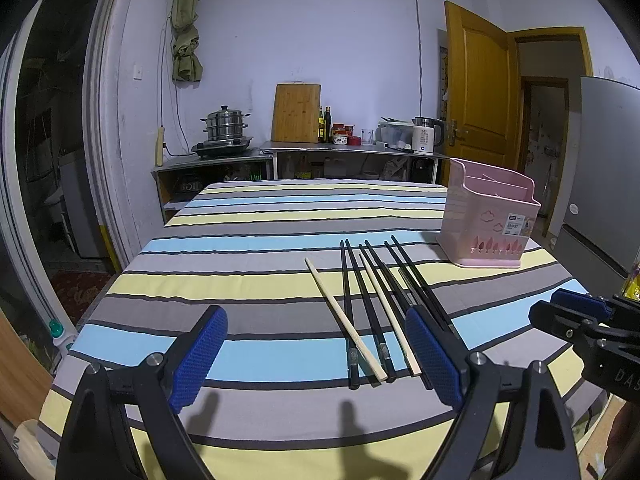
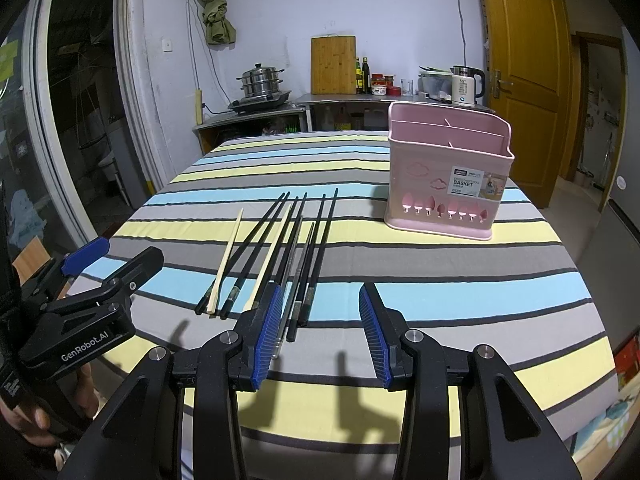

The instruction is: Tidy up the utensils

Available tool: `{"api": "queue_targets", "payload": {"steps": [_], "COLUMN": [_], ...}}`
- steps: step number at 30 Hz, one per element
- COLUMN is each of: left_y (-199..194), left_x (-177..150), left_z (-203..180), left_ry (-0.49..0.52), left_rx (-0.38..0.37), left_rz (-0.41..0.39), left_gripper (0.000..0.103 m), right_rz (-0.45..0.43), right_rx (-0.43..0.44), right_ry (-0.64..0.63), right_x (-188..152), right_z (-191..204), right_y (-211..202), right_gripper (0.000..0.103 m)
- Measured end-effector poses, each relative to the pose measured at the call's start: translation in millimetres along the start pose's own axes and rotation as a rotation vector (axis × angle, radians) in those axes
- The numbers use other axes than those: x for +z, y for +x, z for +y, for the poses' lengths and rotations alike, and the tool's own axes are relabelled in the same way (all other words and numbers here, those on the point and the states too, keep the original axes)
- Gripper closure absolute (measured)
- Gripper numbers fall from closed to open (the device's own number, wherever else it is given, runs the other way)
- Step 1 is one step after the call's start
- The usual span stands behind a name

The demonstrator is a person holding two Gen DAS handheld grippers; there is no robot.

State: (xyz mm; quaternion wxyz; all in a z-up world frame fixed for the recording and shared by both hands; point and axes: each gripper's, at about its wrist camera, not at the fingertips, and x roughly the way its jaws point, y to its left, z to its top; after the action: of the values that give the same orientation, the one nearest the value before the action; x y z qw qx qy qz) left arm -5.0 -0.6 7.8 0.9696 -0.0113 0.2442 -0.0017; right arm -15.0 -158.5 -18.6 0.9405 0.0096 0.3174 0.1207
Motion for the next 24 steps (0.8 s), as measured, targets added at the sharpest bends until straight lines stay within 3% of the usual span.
{"api": "queue_targets", "payload": {"steps": [24], "left_y": [0.3], "left_x": [-0.3], "left_z": [-0.8], "left_ry": [0.000], "left_rx": [0.001], "left_rz": [-0.002], "left_gripper": [0.012], "right_rz": [-0.001], "right_rx": [-0.001], "right_ry": [0.000], "right_x": [0.2], "right_z": [-0.1], "right_y": [-1.0], "right_gripper": [0.061]}}
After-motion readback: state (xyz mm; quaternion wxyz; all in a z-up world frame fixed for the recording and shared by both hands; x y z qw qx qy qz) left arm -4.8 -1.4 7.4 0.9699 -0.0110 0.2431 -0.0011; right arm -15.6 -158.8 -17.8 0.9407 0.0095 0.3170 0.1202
